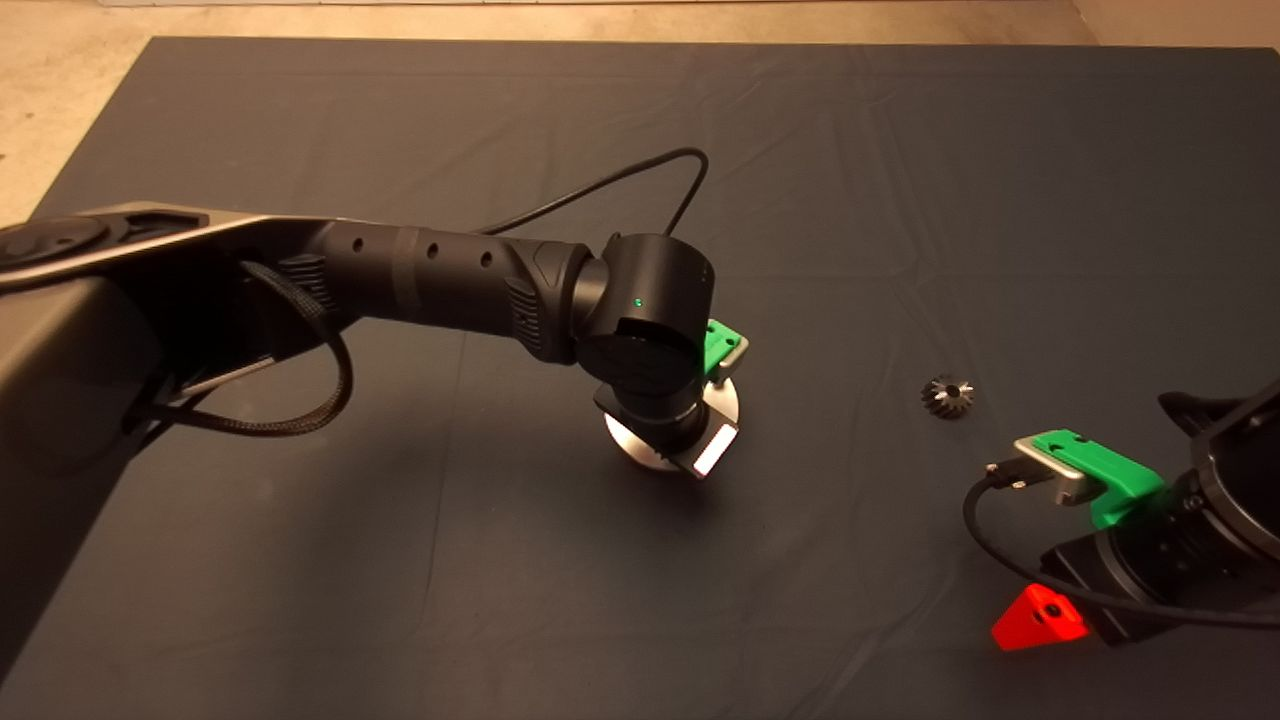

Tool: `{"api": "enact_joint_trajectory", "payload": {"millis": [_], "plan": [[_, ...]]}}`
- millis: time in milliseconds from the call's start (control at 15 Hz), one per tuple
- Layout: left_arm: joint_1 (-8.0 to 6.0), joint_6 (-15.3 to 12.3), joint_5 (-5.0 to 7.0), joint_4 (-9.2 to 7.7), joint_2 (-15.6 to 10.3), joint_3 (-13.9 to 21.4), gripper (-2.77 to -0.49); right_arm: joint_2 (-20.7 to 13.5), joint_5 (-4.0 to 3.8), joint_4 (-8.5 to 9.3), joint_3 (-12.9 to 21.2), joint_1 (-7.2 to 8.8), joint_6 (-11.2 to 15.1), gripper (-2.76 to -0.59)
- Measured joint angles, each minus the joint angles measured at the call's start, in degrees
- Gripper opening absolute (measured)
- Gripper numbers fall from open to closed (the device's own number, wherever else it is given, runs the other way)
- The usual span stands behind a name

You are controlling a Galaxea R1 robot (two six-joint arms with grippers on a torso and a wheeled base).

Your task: Install three planetary gears onto the carrier pins

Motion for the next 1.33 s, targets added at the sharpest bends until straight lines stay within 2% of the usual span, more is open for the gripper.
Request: {"api": "enact_joint_trajectory", "payload": {"millis": [667, 933, 1333], "plan": [[0.0, 0.2, -0.02, 0.0, 0.0, 0.0, -2.5, 0.0, 0.0, 0.0, 0.0, 0.0, 0.0, -0.63], [0.0, 0.4, -0.54, -0.02, -0.5, 0.1, -2.5, 0.0, 0.0, -0.01, 0.0, 0.0, 0.0, -0.63], [0.0, 0.4, -0.54, 0.0, -0.8, 0.5, -2.5, 0.1, 0.0, -0.01, 0.0, 0.0, 0.0, -0.63]]}}
